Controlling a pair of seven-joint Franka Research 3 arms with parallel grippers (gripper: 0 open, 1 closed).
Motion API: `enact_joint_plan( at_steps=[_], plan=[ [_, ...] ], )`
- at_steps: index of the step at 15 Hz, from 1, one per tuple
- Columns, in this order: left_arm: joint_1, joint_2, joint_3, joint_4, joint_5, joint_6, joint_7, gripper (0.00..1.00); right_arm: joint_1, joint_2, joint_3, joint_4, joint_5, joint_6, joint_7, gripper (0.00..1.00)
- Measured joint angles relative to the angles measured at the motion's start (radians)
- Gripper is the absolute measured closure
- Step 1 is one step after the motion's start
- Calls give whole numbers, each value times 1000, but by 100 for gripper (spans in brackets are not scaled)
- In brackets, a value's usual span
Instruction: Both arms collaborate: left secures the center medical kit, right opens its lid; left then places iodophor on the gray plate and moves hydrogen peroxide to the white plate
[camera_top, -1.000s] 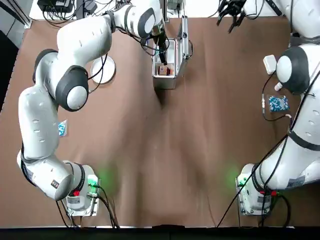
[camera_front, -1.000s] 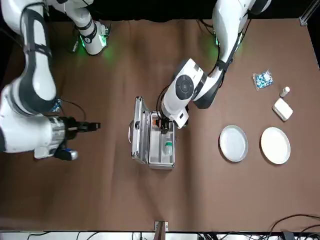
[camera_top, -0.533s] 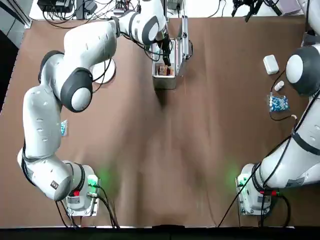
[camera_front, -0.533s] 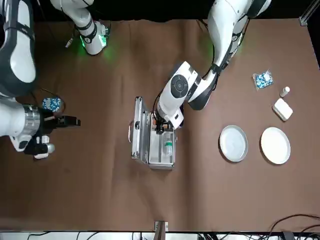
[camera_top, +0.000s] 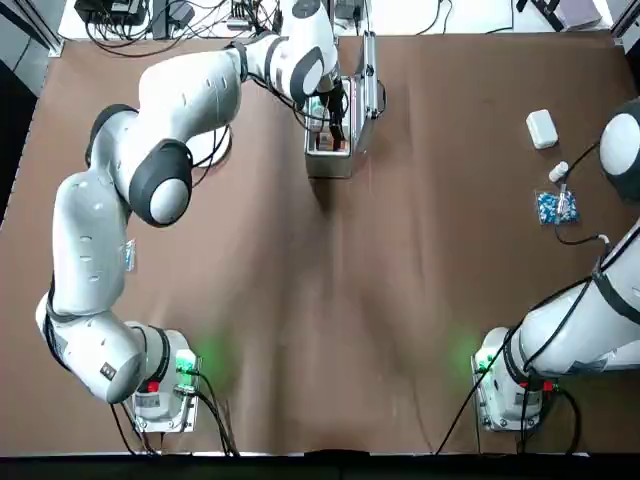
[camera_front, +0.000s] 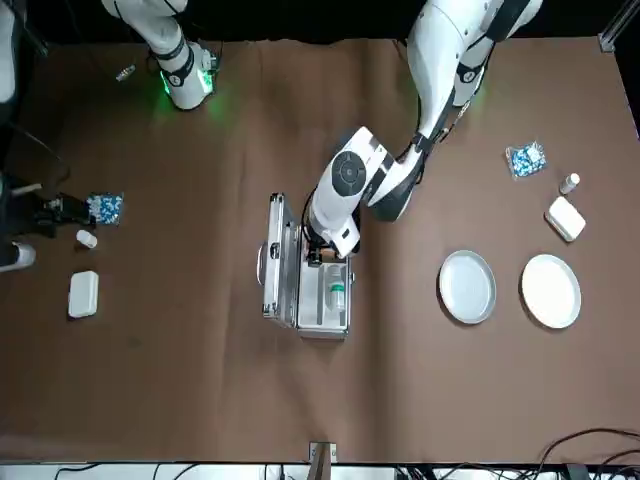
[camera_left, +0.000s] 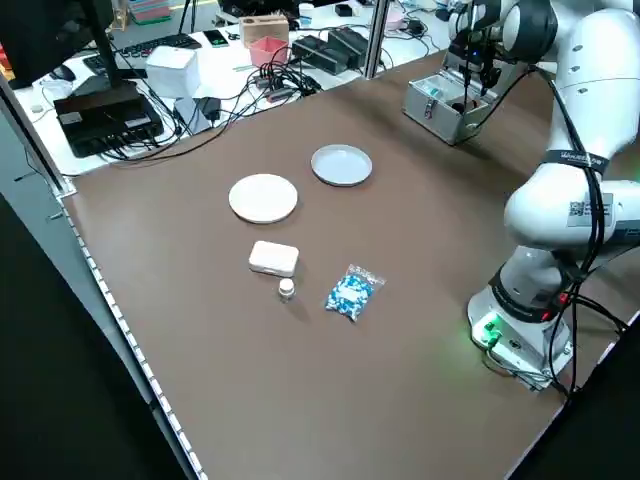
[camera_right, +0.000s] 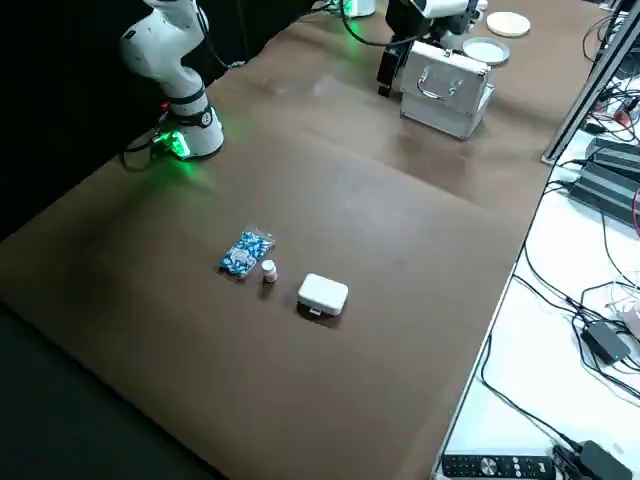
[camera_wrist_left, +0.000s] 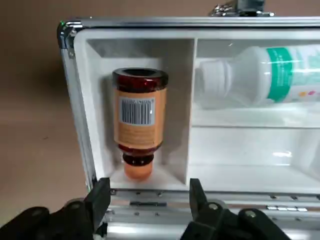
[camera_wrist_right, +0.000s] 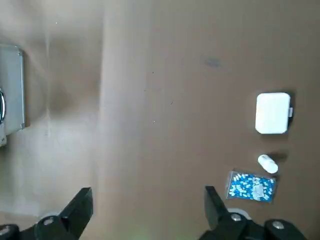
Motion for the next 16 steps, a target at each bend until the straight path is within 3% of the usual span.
enact_joint_plan(
  at_steps=[10,16],
  plan=[
    [-22,21,1,0,4,1,-4,33,-8,-66,-2,-13,-51,13,-2,2],
    [-25,33,1,0,9,1,-9,33,-51,-149,-4,-136,-57,89,-4,2]
  ],
)
